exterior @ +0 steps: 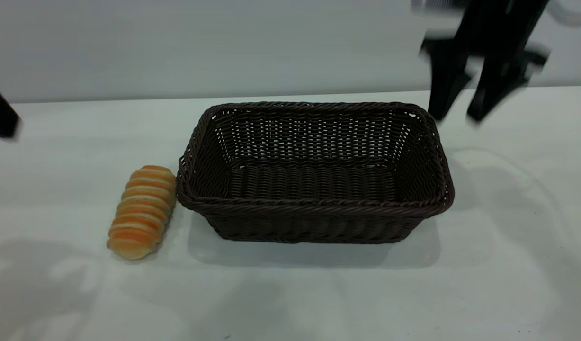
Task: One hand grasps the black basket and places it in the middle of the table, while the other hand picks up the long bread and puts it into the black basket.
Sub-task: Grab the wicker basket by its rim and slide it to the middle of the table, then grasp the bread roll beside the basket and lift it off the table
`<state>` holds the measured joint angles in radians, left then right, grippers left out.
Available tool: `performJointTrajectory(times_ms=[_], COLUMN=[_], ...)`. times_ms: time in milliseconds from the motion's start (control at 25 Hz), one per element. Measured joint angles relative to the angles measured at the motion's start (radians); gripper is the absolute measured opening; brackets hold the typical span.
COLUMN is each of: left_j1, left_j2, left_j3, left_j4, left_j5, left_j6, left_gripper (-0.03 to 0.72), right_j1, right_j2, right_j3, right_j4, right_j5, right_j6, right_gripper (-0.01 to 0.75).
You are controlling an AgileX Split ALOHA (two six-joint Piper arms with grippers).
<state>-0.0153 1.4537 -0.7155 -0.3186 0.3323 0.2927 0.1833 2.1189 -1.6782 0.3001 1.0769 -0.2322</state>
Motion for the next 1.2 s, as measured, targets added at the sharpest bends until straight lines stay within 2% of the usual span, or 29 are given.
performJointTrajectory(times_ms=[160, 400, 680, 1040, 1120, 1200], left_j1=[-0.049, -0.101, -0.165, -0.172, -0.172, -0.172], left_j2=[0.16, 0.357, 0.539, 0.728, 0.744, 0.75], left_j3=[-0.034, -0.137, -0.266, -0.338, -0.342, -0.344], left_j4=[-0.002, -0.003, -0.007, -0.011, -0.012, -0.015], left_j5=[-0.027, -0.067, -0.144, -0.257, -0.267, -0.268], left_j6=[0.001, 0.001, -0.002, -0.007, -0.02, -0.026], left_gripper=[0.579, 0.579, 0.579, 0.57, 0.544, 0.475], right_j1=[0.0, 0.044, 0.121, 0.126, 0.126, 0.126], right_j2=[-0.199, -0.501, -0.826, -1.286, -1.4, -1.503], right_j3=[0.004, 0.144, 0.48, 0.92, 0.992, 1.064], right_j4=[0.001, 0.028, 0.046, 0.015, -0.02, -0.068], right_j5=[0.11, 0.145, 0.141, 0.016, 0.008, 0.008], right_j6=[-0.045, -0.092, -0.101, -0.085, -0.058, -0.022], right_gripper=[0.522, 0.474, 0.469, 0.469, 0.469, 0.469])
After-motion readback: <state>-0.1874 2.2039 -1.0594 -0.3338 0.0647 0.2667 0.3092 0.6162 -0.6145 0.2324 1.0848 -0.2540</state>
